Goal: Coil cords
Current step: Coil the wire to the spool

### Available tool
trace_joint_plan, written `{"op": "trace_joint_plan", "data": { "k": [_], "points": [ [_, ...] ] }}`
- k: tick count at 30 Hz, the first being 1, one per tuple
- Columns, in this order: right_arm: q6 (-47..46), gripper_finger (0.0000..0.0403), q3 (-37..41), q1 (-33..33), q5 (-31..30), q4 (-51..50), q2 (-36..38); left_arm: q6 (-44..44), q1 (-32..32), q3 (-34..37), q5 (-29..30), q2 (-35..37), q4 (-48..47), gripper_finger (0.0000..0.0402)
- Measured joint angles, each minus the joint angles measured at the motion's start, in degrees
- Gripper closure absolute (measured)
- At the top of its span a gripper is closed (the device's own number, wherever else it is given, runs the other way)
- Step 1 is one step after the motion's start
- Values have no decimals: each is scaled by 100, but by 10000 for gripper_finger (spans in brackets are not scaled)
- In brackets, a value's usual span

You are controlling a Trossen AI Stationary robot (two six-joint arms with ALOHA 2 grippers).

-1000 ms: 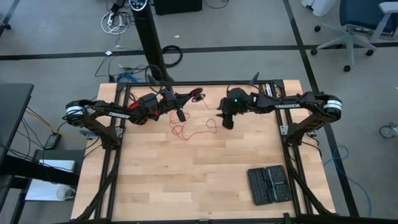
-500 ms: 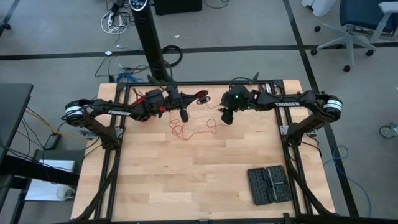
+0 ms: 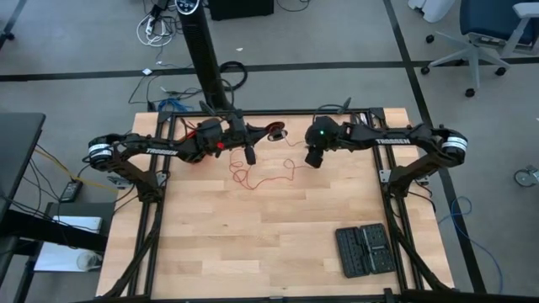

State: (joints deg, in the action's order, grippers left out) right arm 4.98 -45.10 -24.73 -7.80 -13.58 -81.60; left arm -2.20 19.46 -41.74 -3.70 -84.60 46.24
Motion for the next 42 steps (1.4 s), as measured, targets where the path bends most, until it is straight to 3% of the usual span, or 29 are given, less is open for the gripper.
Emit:
{"op": "trace_joint_plan", "data": {
  "k": [6,7,10,11,12,16,20,23,27,33,38,42],
  "points": [
    [348,251,-2,-14,2493,6,264,-133,-11,0,-82,0,-145,402],
    [339,251,-2,-5,2395,42,266,-206,-11,0,-145,0,-119,402],
    [-55,251,-40,57,805,50,260,-280,-11,0,-314,36,-71,402],
    [-54,251,-44,79,684,-39,260,-276,-11,0,-326,44,-65,402],
    [52,251,-42,109,853,-141,258,-275,-13,0,-330,48,-52,402],
    [-402,251,-109,108,2507,-115,247,-219,-5,2,-328,48,-103,402],
    [-1819,252,-362,-38,2126,-147,254,83,4,2,-297,48,-140,402],
    [-1691,251,-365,-31,3230,-148,269,290,4,2,-128,48,-123,402],
    [-2470,250,-367,-61,3830,596,327,516,2,2,117,48,-214,402],
    [-3374,252,-374,-55,2829,1072,337,501,4,2,173,48,-232,402],
    [-2041,252,-367,-40,2781,902,339,235,-83,2,162,48,-229,402],
    [-1273,252,-199,191,2200,862,339,184,-163,2,151,50,-227,402]
  ]
}}
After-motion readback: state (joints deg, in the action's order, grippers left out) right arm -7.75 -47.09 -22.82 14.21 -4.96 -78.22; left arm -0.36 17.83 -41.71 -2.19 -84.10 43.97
